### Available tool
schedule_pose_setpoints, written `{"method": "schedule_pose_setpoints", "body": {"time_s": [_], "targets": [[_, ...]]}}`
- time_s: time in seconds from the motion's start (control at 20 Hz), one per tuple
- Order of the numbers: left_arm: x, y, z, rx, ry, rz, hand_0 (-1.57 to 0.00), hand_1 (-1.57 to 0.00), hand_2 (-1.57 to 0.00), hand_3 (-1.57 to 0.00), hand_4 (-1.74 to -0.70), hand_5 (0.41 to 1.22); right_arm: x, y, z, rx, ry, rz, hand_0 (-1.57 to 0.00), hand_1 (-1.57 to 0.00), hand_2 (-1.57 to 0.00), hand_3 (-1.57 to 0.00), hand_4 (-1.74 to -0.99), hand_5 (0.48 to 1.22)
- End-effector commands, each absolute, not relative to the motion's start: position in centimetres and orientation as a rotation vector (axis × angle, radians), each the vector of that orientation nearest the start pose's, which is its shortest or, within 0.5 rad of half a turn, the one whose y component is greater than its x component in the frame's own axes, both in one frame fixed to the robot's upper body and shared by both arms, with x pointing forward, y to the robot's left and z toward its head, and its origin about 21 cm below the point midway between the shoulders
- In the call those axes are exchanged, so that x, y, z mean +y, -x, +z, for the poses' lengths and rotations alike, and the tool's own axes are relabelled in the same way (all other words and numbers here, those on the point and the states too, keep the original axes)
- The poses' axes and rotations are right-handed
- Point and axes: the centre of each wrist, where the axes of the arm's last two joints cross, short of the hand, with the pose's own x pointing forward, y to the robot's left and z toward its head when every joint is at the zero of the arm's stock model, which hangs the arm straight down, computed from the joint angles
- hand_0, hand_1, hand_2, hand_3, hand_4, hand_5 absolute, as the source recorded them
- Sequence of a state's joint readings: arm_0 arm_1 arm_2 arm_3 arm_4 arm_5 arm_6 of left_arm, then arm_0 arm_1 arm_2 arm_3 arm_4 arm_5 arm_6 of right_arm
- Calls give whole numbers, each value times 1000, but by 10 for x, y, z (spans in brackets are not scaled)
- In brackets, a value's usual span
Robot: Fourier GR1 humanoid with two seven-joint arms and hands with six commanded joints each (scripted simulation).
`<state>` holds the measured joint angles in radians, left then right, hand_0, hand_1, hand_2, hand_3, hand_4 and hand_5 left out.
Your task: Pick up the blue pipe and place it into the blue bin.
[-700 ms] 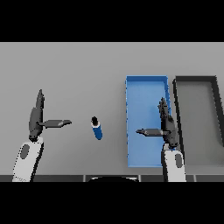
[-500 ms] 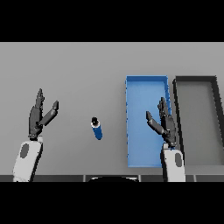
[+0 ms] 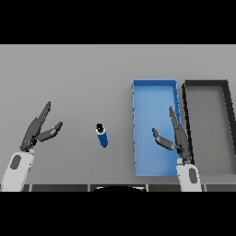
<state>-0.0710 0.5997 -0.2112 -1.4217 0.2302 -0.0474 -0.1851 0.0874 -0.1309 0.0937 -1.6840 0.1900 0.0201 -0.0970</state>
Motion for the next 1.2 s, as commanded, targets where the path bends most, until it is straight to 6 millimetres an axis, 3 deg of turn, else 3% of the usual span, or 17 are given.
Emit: {"method": "schedule_pose_setpoints", "body": {"time_s": [0.0, 0.2, 0.55, 0.75, 1.15], "targets": [[332, -258, 22, -1580, -73, -493, 1, 1, 1, 1, -966, 594, -245, -223, 12, -1687, 169, 332, 1, 1, 1, 1, -1197, 621], [329, -243, 34, -1535, 42, -639, 1, 1, 1, 1, -1026, 549, -247, -226, 10, -1684, 169, 350, 1, 1, 1, 1, -1179, 616], [270, -225, 17, -1404, 206, -796, 1, 1, 1, 1, -1137, 464, -248, -226, 14, -1657, 163, 332, 1, 1, 1, 1, -1189, 619], [244, -230, 6, -1403, 253, -810, 1, 1, 1, 1, -1146, 451, -239, -226, 13, -1675, 147, 328, 1, 1, 1, 1, -1213, 625], [196, -249, -14, -1450, 314, -784, 1, 1, 1, 1, -1134, 459, -244, -221, 15, -1667, 166, 320, 1, 1, 1, 1, -1210, 631]]}}
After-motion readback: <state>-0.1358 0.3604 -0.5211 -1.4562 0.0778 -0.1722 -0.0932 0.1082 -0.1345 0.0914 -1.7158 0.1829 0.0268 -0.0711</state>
